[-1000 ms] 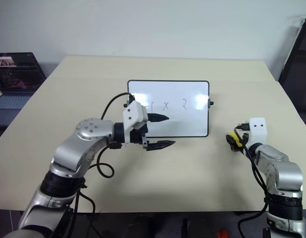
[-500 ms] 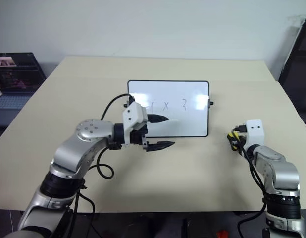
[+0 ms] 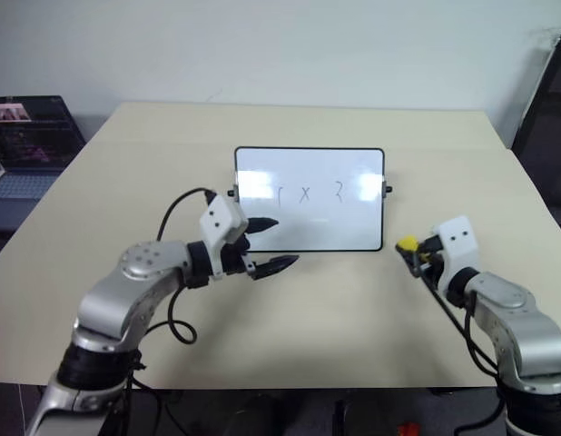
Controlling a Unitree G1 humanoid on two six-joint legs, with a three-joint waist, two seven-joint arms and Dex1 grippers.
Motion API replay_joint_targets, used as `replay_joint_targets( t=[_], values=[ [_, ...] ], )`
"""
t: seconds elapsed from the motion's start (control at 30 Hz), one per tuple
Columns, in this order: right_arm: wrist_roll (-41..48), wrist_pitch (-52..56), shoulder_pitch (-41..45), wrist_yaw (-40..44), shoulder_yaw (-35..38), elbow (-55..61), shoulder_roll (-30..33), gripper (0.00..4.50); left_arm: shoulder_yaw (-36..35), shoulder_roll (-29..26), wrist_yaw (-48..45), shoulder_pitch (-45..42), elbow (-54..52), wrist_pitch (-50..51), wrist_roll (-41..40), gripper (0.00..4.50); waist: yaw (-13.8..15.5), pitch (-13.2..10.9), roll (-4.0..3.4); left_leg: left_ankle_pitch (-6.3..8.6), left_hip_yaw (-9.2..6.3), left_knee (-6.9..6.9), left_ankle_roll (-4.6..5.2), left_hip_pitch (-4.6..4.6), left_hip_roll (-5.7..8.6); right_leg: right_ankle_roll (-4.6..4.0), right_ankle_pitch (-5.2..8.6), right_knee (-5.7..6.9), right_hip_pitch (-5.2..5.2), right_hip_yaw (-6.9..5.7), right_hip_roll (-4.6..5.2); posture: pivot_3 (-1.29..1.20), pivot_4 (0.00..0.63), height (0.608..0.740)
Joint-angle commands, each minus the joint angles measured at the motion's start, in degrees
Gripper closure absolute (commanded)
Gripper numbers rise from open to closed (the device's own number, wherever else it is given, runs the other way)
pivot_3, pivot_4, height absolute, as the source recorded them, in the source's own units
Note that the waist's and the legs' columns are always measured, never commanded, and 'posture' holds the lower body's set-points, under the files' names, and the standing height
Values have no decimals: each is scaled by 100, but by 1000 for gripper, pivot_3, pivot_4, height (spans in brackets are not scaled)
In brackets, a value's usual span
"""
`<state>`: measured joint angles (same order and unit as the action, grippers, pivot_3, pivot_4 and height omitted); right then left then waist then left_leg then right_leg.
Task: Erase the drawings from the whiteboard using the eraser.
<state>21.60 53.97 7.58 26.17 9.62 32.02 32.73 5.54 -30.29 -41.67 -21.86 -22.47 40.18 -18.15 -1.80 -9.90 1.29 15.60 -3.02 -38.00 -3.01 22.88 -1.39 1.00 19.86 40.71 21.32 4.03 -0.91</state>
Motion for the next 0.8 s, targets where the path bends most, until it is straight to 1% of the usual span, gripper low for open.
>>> replay_joint_targets(
  t=[0.03,0.17,0.27,0.4,0.53,0.67,0.8],
  values=[
    [-5,-299,-14,103,-300,497,89,3488,-277,267,617,61,-464,310,-81,0,1,-1,1,0,0,-2,0,0,0,0,0,1,0,0,0,0,150,740],
    [-131,-475,192,-17,-880,586,-101,3488,-443,424,1103,110,-585,534,-6,0,-11,-2,3,0,-1,-6,-1,-7,-1,1,0,8,-4,0,-1,0,150,740],
    [-266,-598,410,-74,-1337,562,-225,3488,-623,410,1295,73,-621,687,-58,0,-17,-3,5,-1,0,-4,-1,-8,-4,0,0,9,-1,0,-3,0,150,740],
    [-586,-864,1004,-70,-1909,244,-380,3489,-948,271,1478,-32,-560,848,-63,0,-11,-8,14,-1,0,-5,-2,-4,-1,1,0,5,0,-1,-1,0,150,740],
    [-752,-1126,1771,-13,-2076,-382,-612,3502,-1093,123,1463,56,-592,884,-112,0,-5,-9,15,-1,-4,-5,-2,-6,-2,0,-1,6,0,-5,-1,0,150,740],
    [-907,-1402,2177,79,-2228,-794,-759,3503,-1181,104,1496,155,-510,801,-127,0,2,-9,16,-1,-5,-3,-3,-2,-3,0,-1,2,1,-7,2,0,150,740],
    [-1120,-1650,2437,72,-2257,-1217,-833,3503,-1082,32,1412,192,-427,638,-87,0,3,-9,16,-1,-5,-3,-2,1,-2,-1,-1,3,4,-8,4,0,150,740]
  ],
)
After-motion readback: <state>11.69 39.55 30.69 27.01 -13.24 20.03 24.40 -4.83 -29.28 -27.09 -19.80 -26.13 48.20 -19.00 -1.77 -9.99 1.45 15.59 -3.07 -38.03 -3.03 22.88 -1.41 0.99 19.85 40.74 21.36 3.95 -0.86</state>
